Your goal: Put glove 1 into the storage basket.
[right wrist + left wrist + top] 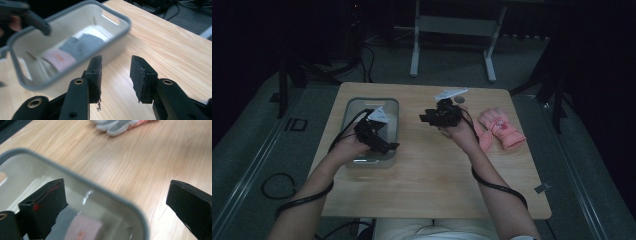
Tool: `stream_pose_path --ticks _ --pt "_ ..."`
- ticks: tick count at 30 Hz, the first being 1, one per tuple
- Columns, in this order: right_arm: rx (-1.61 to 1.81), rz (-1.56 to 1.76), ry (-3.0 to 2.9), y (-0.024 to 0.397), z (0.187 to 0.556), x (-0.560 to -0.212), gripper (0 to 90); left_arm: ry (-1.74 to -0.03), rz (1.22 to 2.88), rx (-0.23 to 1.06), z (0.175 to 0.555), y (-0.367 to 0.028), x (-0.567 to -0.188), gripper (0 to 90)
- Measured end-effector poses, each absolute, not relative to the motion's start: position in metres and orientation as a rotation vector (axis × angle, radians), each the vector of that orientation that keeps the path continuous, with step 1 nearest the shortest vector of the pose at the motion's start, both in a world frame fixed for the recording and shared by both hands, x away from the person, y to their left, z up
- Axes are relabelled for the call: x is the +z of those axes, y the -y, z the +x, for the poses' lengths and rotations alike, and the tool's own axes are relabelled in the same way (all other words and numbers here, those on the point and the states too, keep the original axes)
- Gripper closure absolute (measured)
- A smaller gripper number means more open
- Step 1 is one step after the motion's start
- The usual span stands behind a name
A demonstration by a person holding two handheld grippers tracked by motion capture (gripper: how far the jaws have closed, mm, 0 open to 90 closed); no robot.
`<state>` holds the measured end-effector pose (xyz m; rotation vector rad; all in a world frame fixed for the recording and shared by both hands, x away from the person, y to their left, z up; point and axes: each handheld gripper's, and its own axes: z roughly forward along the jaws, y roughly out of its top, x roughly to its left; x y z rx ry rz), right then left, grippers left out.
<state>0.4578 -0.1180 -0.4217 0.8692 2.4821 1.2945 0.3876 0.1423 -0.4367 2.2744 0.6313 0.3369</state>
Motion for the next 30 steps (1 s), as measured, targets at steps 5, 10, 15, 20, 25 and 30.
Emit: stream_pose_path --ticks 5,10,15,20,25,30 --pt "1.227 0.890 -2.456 0.154 0.465 -0.424 62.9 -0.575 2.270 0.339 0.376 -0.114 -0.435 2.2" --pt "1.132 0.885 -2.456 0.195 0.471 -0.432 65.1 -0.554 2.226 0.323 0.361 -0.091 -0.440 2.2" --pt "1.052 0.854 -2.486 0.216 0.475 -0.445 66.3 -0.556 2.192 0.312 0.344 -0.074 -0.454 1.7" --pt "0.951 0.861 -2.507 0.239 0.483 -0.465 68.0 -0.551 2.182 0.352 0.325 -0.065 -0.475 0.0" --pt "0.875 0.870 -2.541 0.252 0.492 -0.489 67.8 -0.522 2.198 0.367 0.305 -0.059 -0.505 0.0" --pt "0.859 0.843 -2.580 0.254 0.496 -0.508 67.8 -0.540 2.164 0.356 0.292 -0.062 -0.530 0.0"
